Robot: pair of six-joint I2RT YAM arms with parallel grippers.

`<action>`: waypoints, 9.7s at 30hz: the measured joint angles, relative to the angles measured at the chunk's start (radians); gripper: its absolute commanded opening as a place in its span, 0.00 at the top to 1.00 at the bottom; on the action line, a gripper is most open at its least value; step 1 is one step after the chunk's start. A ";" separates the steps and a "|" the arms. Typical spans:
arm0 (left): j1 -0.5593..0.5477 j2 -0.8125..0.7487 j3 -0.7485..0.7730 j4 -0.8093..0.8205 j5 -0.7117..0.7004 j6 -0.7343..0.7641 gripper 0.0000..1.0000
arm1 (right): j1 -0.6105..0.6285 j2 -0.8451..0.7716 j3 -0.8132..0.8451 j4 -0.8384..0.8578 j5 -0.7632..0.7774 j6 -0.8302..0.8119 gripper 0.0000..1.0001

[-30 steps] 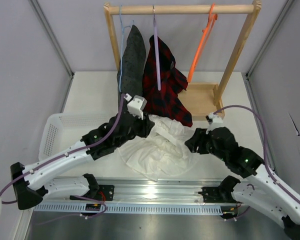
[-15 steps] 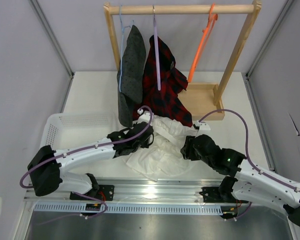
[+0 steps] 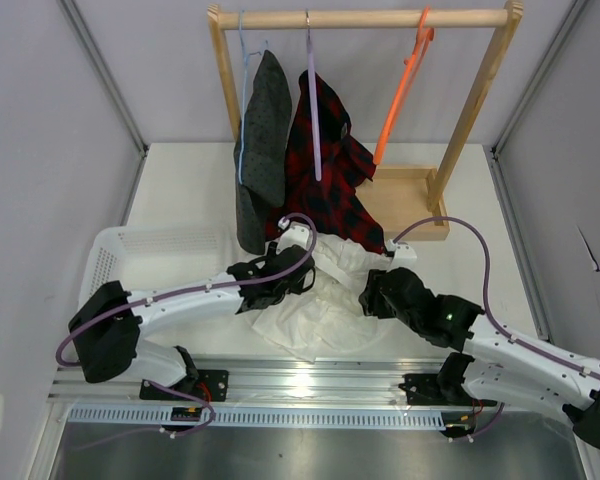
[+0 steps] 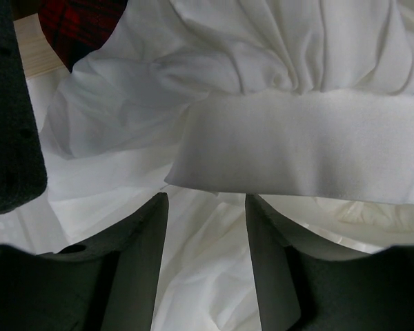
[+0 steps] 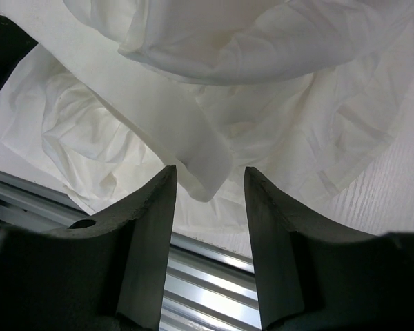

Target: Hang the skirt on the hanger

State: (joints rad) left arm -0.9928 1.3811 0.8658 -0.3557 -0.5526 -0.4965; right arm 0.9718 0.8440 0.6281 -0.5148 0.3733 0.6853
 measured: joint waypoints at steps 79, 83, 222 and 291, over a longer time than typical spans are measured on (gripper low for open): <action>-0.040 -0.230 -0.050 -0.048 0.259 -0.035 0.99 | -0.385 -0.182 -0.104 -0.072 -0.284 -0.082 1.00; -0.045 -0.225 -0.050 -0.012 0.297 -0.029 0.88 | -0.304 -0.172 -0.104 -0.059 -0.255 -0.070 1.00; 0.113 0.772 1.553 0.323 0.201 0.566 1.00 | -0.387 -0.076 -0.069 0.093 -0.224 0.016 1.00; 0.081 -0.241 0.387 0.382 0.480 0.604 1.00 | -0.448 -0.048 -0.069 0.093 -0.269 -0.036 1.00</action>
State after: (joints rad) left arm -0.9115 1.1404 1.2526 0.0261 -0.0731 0.1078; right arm 0.5236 0.7963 0.5591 -0.4221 0.1047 0.6495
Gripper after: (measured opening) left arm 0.146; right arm 0.010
